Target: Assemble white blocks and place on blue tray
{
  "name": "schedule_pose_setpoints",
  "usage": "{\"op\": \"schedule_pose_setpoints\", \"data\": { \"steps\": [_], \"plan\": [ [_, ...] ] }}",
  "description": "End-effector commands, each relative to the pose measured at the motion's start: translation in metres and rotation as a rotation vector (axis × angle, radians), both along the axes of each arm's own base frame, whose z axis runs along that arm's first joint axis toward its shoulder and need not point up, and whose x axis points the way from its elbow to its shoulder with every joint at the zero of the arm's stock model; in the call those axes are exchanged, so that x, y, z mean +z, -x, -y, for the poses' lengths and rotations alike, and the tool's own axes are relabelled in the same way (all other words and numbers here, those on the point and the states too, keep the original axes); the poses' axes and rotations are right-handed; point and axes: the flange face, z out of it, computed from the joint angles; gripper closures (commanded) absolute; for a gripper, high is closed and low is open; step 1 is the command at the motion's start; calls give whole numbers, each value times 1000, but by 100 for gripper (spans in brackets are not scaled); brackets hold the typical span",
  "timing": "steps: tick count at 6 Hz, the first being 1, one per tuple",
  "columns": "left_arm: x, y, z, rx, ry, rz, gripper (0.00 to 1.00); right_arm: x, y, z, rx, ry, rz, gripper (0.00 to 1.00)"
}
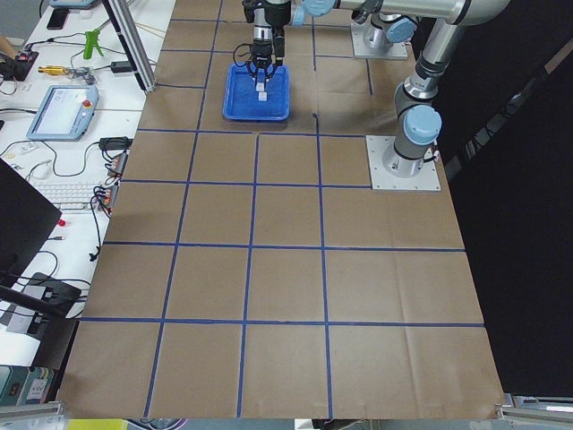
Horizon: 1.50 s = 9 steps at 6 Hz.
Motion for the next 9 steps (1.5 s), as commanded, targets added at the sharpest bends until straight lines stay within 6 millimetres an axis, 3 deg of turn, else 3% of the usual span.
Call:
{"op": "schedule_pose_setpoints", "data": {
  "steps": [1,9],
  "plan": [
    [11,1,-2,-28,22,-2,0,-2,-1,-2,-11,-11,-3,69],
    [19,1,-9,-23,39,-2,0,-5,-5,-3,-31,-32,-3,69]
  ]
}}
